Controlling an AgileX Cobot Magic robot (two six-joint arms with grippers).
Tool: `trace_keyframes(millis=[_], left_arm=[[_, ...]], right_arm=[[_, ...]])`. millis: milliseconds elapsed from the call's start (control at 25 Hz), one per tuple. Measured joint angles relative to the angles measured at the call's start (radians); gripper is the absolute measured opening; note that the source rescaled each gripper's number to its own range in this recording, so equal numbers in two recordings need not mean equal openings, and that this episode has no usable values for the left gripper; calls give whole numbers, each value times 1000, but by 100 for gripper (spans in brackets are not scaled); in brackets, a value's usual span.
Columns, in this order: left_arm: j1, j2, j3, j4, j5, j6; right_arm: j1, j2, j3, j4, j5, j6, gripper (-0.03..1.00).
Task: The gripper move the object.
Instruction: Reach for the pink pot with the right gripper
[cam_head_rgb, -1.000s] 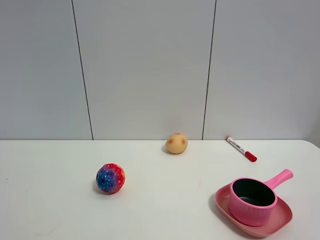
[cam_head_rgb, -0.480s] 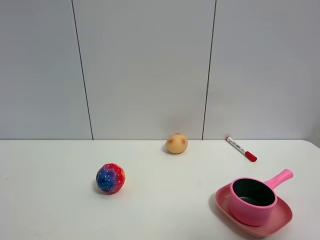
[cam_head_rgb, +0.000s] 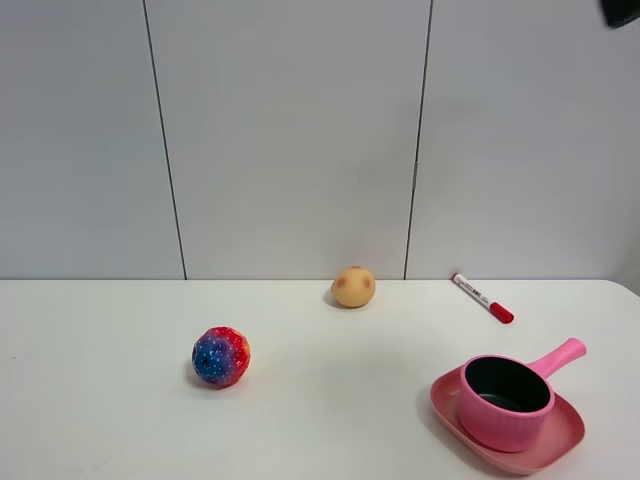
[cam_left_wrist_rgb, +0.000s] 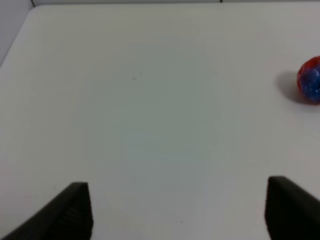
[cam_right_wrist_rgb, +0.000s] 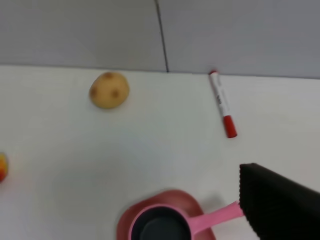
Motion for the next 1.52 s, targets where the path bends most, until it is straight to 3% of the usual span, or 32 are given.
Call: trace_keyframes(millis=[120, 280, 360, 520, 840, 1000, 1200, 1320, 1520], left_arm=[[0, 0, 0, 0, 0, 0], [0, 0, 0, 0, 0, 0], [0, 0, 0, 0, 0, 0], [0, 0, 0, 0, 0, 0], [0, 0, 0, 0, 0, 0], [0, 0, 0, 0, 0, 0], [0, 0, 0, 0, 0, 0], [0, 0, 0, 0, 0, 0], [0, 0, 0, 0, 0, 0]], right_arm=[[154, 169, -78, -166, 40, 95, 100], [258, 398, -196, -306, 260, 165, 100], [272, 507, -245, -319, 319, 166, 100], [274, 637, -276, -342, 332, 150, 100], [261, 659, -281, -435, 342, 86, 100], [218, 656, -281, -497, 343, 263, 100], [162, 636, -275, -563, 342, 659, 100], [140, 625, -203, -576, 325, 754, 100], [124, 585, -23, -534, 206, 848, 100]])
